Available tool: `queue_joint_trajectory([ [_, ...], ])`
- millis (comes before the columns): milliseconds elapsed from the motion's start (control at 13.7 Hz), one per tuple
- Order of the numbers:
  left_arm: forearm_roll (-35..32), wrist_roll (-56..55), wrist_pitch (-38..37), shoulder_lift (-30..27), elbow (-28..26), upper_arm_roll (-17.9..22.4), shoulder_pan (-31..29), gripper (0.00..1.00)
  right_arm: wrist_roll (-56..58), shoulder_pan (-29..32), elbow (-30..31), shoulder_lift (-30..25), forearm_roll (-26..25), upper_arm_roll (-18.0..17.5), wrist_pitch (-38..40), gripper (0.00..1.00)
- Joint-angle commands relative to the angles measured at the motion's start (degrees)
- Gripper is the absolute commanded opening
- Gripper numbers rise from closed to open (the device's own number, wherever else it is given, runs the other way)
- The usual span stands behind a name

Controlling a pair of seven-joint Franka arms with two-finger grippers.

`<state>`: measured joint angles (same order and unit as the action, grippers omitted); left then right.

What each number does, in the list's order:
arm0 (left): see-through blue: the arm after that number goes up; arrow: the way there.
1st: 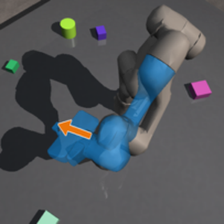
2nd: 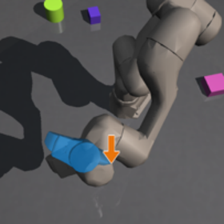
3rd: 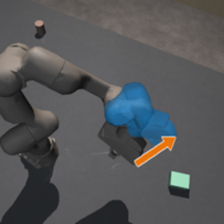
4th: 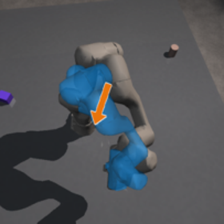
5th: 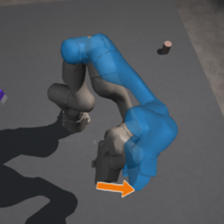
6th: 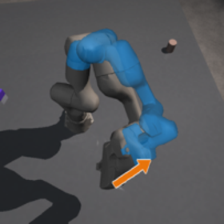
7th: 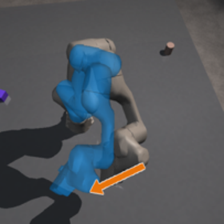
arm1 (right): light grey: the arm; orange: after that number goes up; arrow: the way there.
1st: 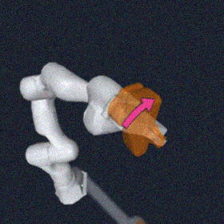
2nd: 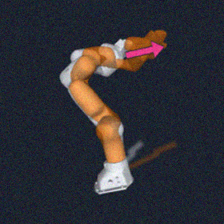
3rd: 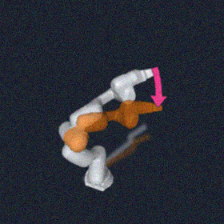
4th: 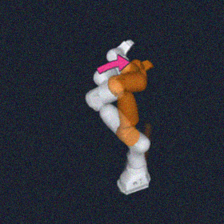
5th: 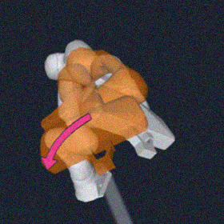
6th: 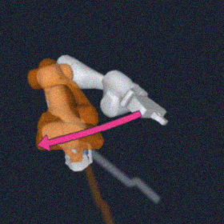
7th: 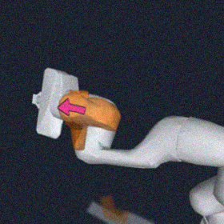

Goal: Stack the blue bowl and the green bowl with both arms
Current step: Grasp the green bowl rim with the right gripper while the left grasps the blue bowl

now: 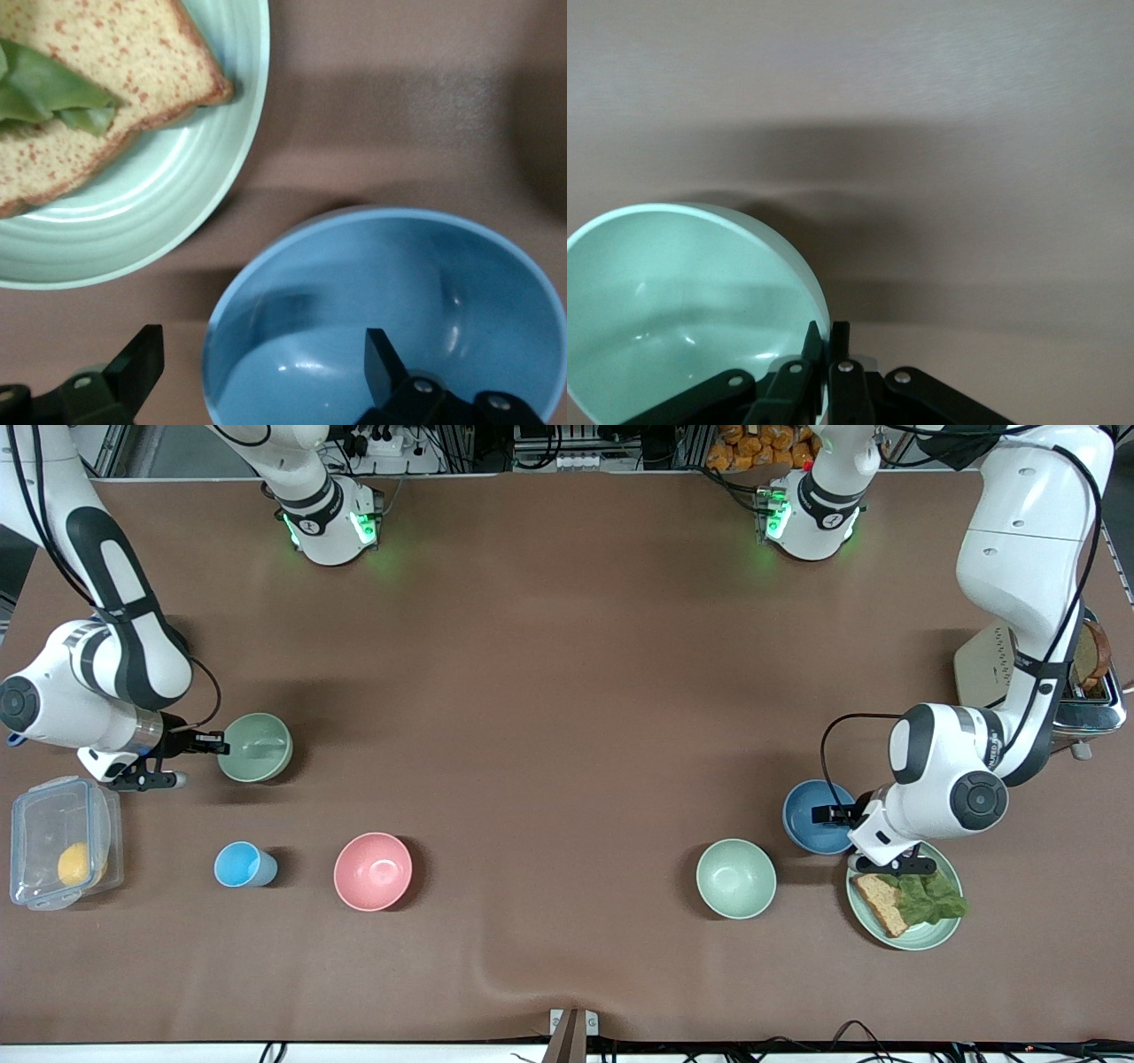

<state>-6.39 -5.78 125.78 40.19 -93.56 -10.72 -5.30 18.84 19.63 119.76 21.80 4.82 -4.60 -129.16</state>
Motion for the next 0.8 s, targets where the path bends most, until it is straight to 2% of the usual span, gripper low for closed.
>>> queue_joint_trajectory([
  [0,-1.69,-0.72,1.21,0.86,1.1,0.0,0.03,1.0,0.76,0.23,-0.75,-2.81,3.26,-1.29,4.7,0.0],
  [73,-2.48,-0.72,1.49,0.86,1.1,0.0,0.03,0.58,0.58,0.06,-0.67,-3.43,3.35,-1.64,4.88,0.0],
  [146,-2.57,-0.89,1.57,0.86,1.1,0.0,-0.06,0.29,-0.12,-0.29,-0.67,-3.69,3.53,-1.91,6.01,0.0],
  [291,-2.4,-0.9,1.58,0.59,1.1,-0.01,-0.06,0.02,-2.4,-2.22,-0.58,-4.57,7.03,-2.17,8.21,0.0],
  [728,-1.87,-1.42,1.58,-1.6,2.32,0.0,-1.9,0.0,-19.62,-12.15,0.3,-6.94,8.27,-2.17,10.07,0.0],
])
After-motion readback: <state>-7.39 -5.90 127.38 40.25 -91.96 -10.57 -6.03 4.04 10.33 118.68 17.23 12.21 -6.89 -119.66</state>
